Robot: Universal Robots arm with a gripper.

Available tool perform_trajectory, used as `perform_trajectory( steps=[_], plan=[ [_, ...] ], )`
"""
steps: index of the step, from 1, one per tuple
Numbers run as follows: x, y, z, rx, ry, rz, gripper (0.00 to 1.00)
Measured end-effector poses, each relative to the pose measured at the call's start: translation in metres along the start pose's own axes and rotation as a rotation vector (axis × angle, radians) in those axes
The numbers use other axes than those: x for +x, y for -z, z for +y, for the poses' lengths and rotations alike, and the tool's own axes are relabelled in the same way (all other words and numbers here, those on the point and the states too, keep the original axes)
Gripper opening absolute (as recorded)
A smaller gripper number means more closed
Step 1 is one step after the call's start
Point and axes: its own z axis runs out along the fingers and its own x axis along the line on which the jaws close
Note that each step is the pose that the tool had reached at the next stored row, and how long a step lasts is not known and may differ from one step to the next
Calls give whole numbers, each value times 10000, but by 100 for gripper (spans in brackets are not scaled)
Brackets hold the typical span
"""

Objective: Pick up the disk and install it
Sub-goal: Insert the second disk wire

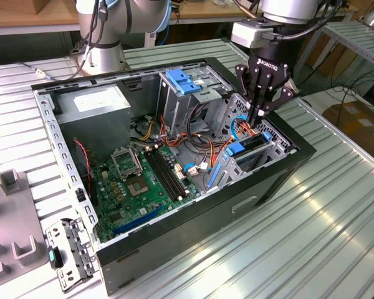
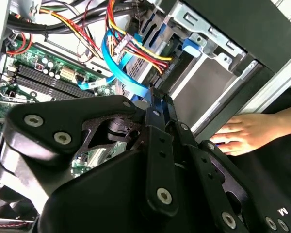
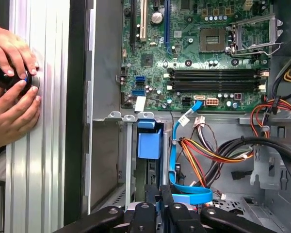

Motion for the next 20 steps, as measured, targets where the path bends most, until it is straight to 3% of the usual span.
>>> perform_trajectory(
  steps=[1, 2, 8, 12, 14, 15, 17, 20],
  plan=[
    [2, -3, 30, 41, 6, 2, 16],
    [5, -5, 57, 139, -3, 4, 16],
    [3, -21, 135, 416, -31, 6, 16],
    [3, -38, 154, 727, -75, 4, 16],
    [2, -52, 175, 959, -98, 8, 16],
    [1, -57, 182, 1043, -108, 10, 16],
    [1, -59, 185, 1096, -113, 13, 16],
    [0, -60, 185, 1098, -113, 11, 16]
  ],
)
